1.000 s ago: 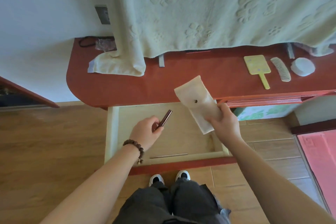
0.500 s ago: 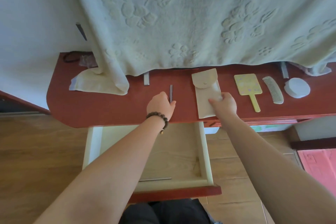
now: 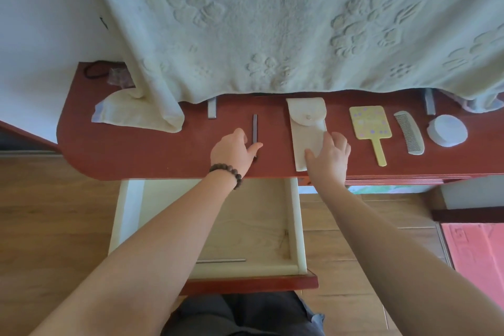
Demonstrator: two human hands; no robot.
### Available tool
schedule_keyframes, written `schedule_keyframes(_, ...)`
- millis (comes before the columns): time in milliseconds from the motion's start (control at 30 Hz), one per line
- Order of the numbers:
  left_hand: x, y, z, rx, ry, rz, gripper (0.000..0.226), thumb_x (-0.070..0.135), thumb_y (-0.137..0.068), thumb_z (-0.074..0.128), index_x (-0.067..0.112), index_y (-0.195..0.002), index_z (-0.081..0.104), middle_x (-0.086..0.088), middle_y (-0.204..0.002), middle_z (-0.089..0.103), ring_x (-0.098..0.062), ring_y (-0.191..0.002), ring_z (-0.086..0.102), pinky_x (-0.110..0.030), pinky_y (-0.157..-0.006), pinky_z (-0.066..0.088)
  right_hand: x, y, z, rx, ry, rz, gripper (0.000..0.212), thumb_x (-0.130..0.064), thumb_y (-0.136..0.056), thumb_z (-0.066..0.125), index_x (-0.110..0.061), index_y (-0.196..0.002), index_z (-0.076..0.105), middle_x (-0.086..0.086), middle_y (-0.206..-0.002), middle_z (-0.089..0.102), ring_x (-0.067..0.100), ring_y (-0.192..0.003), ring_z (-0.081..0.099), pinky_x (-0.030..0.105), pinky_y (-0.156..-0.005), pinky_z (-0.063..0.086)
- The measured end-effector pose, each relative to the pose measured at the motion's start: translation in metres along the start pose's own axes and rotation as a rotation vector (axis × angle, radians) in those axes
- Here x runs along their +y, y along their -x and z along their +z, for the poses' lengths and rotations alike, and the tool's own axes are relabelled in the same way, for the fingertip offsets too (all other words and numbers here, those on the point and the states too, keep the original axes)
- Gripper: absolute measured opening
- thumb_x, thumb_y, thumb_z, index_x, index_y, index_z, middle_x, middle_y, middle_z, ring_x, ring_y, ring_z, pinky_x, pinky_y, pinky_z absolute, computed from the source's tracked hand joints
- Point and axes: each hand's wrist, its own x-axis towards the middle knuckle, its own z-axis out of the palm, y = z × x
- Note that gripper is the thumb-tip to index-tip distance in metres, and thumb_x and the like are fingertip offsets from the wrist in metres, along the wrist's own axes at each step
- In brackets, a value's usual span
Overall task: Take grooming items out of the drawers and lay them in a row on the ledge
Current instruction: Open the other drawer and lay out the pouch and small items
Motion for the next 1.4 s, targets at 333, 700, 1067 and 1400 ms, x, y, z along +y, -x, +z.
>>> schedule_keyframes(333,-0.119,0.094,0.004,-0.428,-0.099,0.026,0.009,0.029,-0.086,0.066,0.021,-0.085,0.061,0.008,-0.086,0.063,-0.018,-0.084,0.062,-0.034,-0.078,0.052,-0.012,0.069,0.056,-0.309,0.3,-0.55,0.066,-0.012,-0.09,0.05,-0.006,-0.149,0.021,0.009,-0.16,0.012,0.024,-0.148,0.006,0.042,-0.12,0.013)
schedule_keyframes(700,-0.143,0.112,0.042,-0.812,-0.451,0.328,0.035,0.034,-0.082,0.072,0.017,-0.108,0.056,-0.002,-0.112,0.054,-0.024,-0.093,0.058,-0.033,-0.076,0.051,-0.014,0.075,0.061,-0.238,0.375,-0.547,0.069,-0.002,-0.087,0.043,-0.005,-0.15,0.015,0.011,-0.16,0.007,0.024,-0.148,0.001,0.035,-0.121,-0.001)
schedule_keyframes(1067,-0.145,0.11,0.054,-0.891,-0.619,0.492,0.017,0.0,-0.084,0.054,0.009,-0.096,0.06,-0.008,-0.101,0.059,-0.027,-0.084,0.062,-0.038,-0.074,0.056,-0.015,0.079,0.066,-0.216,0.354,-0.505,0.074,0.001,-0.084,0.044,-0.008,-0.151,0.013,0.009,-0.16,0.004,0.022,-0.148,-0.003,0.038,-0.121,0.0)
schedule_keyframes(1400,-0.15,0.112,0.052,-0.702,-0.642,0.489,0.018,-0.002,-0.091,0.044,0.006,-0.098,0.058,-0.008,-0.091,0.063,-0.023,-0.074,0.06,-0.031,-0.06,0.047,-0.017,0.08,0.068,-0.21,0.313,-0.482,0.075,0.003,-0.082,0.043,-0.008,-0.151,0.016,0.008,-0.16,0.005,0.02,-0.148,-0.002,0.037,-0.121,-0.001)
